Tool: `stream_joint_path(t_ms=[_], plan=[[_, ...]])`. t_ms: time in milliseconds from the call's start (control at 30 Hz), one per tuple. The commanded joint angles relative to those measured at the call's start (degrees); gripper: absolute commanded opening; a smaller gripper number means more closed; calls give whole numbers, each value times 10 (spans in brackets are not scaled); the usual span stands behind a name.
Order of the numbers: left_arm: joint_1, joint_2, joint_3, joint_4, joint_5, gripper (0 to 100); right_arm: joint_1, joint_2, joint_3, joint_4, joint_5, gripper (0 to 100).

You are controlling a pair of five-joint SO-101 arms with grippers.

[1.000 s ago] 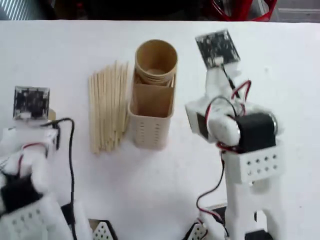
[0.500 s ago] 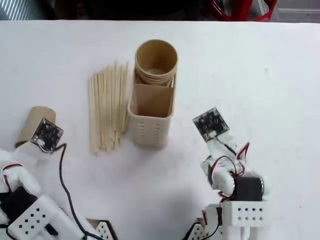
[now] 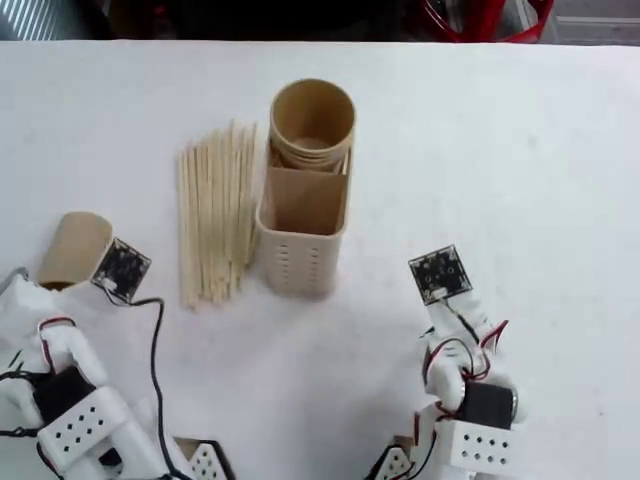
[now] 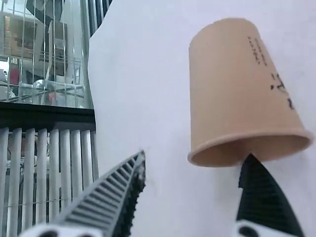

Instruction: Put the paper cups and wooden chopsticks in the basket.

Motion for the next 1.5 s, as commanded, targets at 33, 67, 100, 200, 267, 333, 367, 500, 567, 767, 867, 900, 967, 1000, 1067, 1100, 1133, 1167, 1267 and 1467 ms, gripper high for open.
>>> stream_joint_path(t_ms=[33,67,100,200,267,333,367,500,567,767,867,900,967,1000,1067,1100,1133,1167,1267,1467], plan=[[38,-7,11,-33,32,302,8,-73,24,24,-5,49],[44,-7,18,-43,31,302,8,-89,26,33,-5,49],[49,-7,30,-57,29,302,8,-96,28,36,-5,49],[53,-7,56,-101,29,301,20,-92,30,35,-5,49],[53,-7,66,-117,27,301,36,-89,30,35,-5,49],[53,-7,69,-120,27,301,49,-90,31,35,-6,49],[53,-7,69,-121,27,301,54,-90,31,35,-6,49],[53,-7,68,-122,26,301,58,-90,36,34,-6,49],[53,-7,66,-122,26,301,58,-90,42,29,-6,50],[53,-6,52,-130,32,289,58,-90,46,28,-6,49],[58,9,-10,-9,60,290,58,-90,46,27,-6,49],[60,23,-39,27,69,290,58,-90,46,27,-6,49],[63,61,-91,45,84,289,57,-90,46,27,-6,49],[63,83,-113,44,84,289,58,-90,46,27,-6,49],[63,125,-143,43,74,288,58,-90,46,27,-6,49],[63,146,-149,36,65,287,57,-90,46,27,-6,49],[63,166,-149,19,57,287,56,-90,46,27,-6,49],[63,186,-149,-4,55,286,55,-90,46,27,-6,49],[60,249,-148,-72,55,286,55,-90,46,27,-6,49],[62,378,-149,-179,56,286,55,-90,46,27,-6,49]])
